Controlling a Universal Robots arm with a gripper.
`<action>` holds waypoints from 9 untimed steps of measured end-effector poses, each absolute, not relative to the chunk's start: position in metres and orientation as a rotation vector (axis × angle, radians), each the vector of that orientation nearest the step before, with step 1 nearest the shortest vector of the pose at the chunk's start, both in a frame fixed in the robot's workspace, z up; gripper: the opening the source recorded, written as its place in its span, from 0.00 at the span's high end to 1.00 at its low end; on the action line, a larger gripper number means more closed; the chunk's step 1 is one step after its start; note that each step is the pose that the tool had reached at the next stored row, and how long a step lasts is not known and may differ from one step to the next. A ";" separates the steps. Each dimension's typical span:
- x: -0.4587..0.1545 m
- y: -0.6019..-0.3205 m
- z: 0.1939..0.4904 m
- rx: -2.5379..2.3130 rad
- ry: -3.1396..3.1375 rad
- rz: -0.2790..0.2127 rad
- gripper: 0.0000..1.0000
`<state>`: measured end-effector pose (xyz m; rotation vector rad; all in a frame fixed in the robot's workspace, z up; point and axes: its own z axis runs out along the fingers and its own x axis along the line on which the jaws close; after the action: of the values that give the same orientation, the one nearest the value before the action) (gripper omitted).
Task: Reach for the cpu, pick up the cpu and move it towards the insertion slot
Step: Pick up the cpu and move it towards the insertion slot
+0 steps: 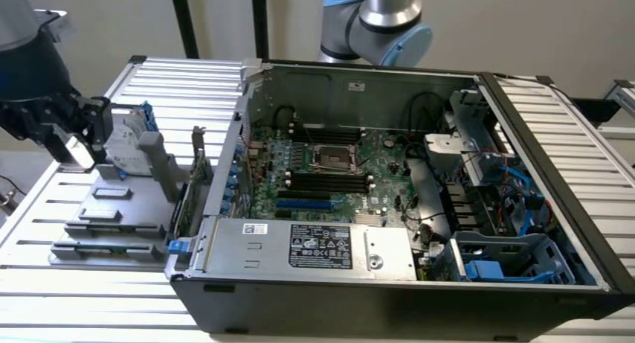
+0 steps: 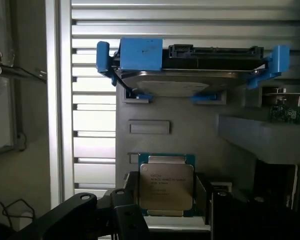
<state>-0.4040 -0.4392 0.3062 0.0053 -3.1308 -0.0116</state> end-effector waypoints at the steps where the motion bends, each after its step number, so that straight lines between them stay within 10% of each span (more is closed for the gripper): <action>1: -0.401 -0.440 0.311 0.005 -3.131 -0.012 0.45; 9: -0.368 -0.445 0.347 0.006 -3.131 -0.023 0.45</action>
<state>-0.3678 -0.4446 0.3473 0.0063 -3.1306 -0.0234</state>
